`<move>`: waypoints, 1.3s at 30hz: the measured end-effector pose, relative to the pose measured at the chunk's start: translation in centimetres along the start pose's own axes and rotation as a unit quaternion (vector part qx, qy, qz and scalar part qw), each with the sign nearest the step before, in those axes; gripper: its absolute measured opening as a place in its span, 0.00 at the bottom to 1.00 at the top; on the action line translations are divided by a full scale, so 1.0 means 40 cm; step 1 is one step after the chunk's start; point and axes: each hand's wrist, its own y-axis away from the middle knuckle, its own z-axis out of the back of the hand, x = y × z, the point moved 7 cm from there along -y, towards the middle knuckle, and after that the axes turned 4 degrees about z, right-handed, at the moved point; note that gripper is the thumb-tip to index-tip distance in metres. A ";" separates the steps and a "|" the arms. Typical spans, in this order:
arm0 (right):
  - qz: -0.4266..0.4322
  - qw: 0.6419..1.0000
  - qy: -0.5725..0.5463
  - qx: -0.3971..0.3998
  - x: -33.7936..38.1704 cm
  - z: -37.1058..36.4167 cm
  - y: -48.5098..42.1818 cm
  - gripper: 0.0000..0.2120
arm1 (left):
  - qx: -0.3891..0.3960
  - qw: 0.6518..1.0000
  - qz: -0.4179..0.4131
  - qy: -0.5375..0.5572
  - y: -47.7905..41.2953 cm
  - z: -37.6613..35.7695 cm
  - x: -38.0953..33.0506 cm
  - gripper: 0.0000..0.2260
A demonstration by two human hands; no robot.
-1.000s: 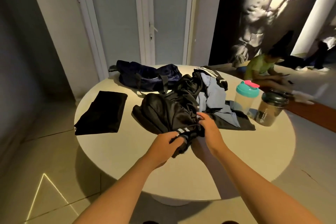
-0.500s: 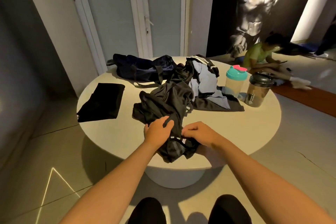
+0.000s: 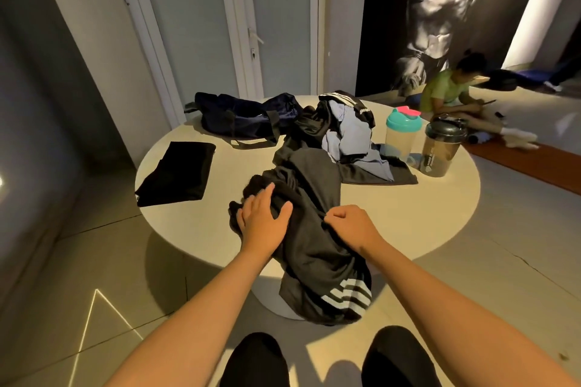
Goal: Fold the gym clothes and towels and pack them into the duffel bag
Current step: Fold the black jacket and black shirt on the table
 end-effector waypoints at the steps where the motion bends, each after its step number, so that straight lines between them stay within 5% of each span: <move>1: 0.006 0.999 -0.004 -0.034 0.004 0.024 0.006 0.18 | 0.037 0.998 0.008 0.052 -0.004 -0.011 0.005 0.26; 4: 0.050 0.986 0.099 -0.125 0.026 0.079 0.004 0.07 | 0.112 0.980 0.016 0.166 0.014 -0.018 -0.020 0.23; 8: 0.156 0.973 0.169 -0.031 0.085 0.031 -0.029 0.23 | 0.137 0.983 -0.028 0.123 0.026 -0.026 -0.079 0.19; 11: 0.079 0.968 0.219 0.092 0.054 -0.035 -0.022 0.22 | 0.116 0.991 -0.014 0.069 0.020 -0.032 -0.075 0.22; 16: -0.050 0.925 0.376 0.018 0.001 0.033 0.004 0.19 | 0.077 0.997 -0.009 0.023 -0.001 -0.026 -0.043 0.20; 19: -0.046 0.940 0.336 -0.021 -0.002 0.052 0.015 0.11 | 0.139 0.989 -0.031 0.046 0.016 -0.059 -0.056 0.16; 22: 0.082 0.957 0.257 -0.108 0.036 0.067 0.018 0.17 | 0.172 0.977 -0.111 0.057 0.042 -0.096 -0.109 0.13; 24: 0.095 0.969 0.219 -0.063 0.038 0.050 0.011 0.23 | 0.166 0.975 -0.127 0.072 0.056 -0.111 -0.138 0.15; 26: 0.019 0.979 0.204 0.002 0.016 0.035 0.007 0.23 | 0.156 0.976 -0.115 0.102 0.061 -0.122 -0.152 0.18; 31: -0.110 0.933 0.339 0.040 -0.007 0.107 0.031 0.26 | 0.075 0.984 -0.133 0.094 0.051 -0.120 -0.156 0.19; 35: -0.034 0.944 0.329 -0.019 0.016 0.113 0.030 0.24 | 0.073 0.985 -0.134 0.076 0.038 -0.124 -0.136 0.13; 39: -0.017 0.961 0.268 0.066 0.001 0.038 0.023 0.24 | 0.090 0.979 -0.161 0.092 0.035 -0.118 -0.133 0.11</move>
